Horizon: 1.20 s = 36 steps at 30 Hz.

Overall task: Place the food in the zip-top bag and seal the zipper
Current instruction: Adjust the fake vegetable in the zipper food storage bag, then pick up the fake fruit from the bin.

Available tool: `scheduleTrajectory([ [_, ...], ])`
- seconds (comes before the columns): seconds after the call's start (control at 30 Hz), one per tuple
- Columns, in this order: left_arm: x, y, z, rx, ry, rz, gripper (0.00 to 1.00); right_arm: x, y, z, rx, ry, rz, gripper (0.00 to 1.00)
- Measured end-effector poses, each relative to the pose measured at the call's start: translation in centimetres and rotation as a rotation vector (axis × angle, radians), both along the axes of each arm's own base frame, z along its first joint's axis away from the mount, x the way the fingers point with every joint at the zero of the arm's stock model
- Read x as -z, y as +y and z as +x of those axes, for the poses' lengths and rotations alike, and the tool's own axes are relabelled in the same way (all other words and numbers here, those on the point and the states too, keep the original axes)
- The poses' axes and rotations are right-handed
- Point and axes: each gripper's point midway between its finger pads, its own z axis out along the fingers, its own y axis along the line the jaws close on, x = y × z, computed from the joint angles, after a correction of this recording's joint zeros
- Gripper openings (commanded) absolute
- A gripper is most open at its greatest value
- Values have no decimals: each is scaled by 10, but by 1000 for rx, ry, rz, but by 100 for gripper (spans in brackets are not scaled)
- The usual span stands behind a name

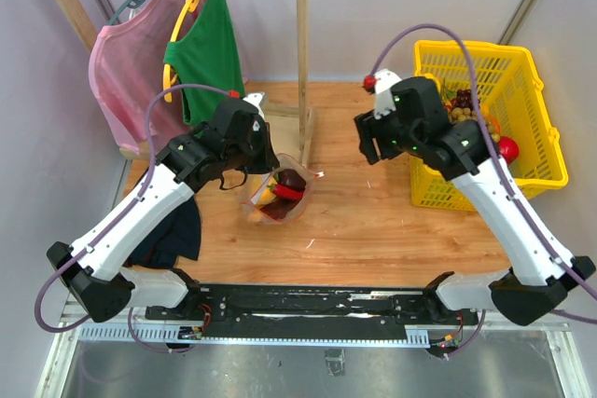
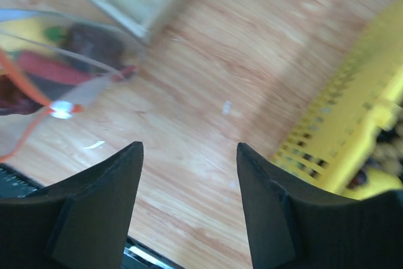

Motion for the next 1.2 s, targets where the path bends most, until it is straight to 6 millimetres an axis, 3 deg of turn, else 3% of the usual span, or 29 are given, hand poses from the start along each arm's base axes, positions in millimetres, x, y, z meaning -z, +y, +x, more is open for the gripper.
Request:
scheduleTrajectory([
  [0.27,1,0,0,4,-4,5,0,-9,-125,20,390,-18,-51,70],
  [0.43,1,0,1,8,-7,7,0,9,-202,28,652,50,-47,72],
  [0.57,2,-1,2,10,-13,7,0,36,-242,32,794,142,-14,76],
  [0.83,3,-2,5,27,-34,17,0,87,-285,38,946,290,35,82],
  [1.03,3,-2,6,38,-47,22,0,103,-303,36,1002,338,42,85],
  [1.2,7,-3,8,45,-55,28,0,127,-317,41,1038,418,0,88],
])
